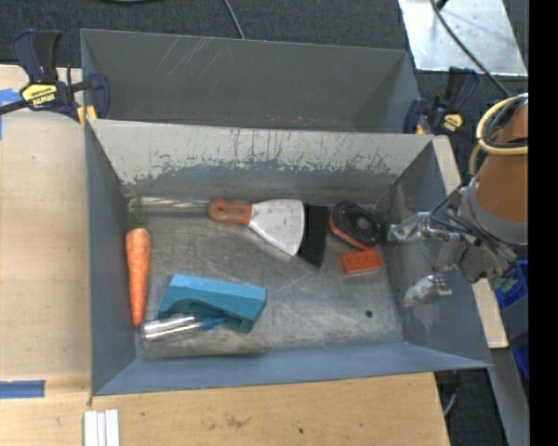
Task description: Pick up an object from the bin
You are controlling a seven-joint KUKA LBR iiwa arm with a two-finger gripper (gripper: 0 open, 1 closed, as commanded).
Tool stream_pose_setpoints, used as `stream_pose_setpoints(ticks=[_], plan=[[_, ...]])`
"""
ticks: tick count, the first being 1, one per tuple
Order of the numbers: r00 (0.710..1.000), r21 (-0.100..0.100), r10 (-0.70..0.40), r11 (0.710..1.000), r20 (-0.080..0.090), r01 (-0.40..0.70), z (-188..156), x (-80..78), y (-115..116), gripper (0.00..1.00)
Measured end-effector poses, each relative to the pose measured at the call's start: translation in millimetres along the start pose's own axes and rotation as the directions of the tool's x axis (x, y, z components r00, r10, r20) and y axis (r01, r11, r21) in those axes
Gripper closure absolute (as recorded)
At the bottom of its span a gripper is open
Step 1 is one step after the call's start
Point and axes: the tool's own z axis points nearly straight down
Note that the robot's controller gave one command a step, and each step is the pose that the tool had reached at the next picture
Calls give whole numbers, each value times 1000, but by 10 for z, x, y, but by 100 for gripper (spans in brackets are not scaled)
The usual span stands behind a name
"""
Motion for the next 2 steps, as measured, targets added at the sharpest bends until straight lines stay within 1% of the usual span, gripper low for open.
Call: stream_pose_setpoints(ticks=[1, 2], plan=[[1000, 1, 3, 1000, 5, -3, 669, -316, -154, 0], [999, -2, 48, 999, -7, -48, 887, -421, -176, 0]])
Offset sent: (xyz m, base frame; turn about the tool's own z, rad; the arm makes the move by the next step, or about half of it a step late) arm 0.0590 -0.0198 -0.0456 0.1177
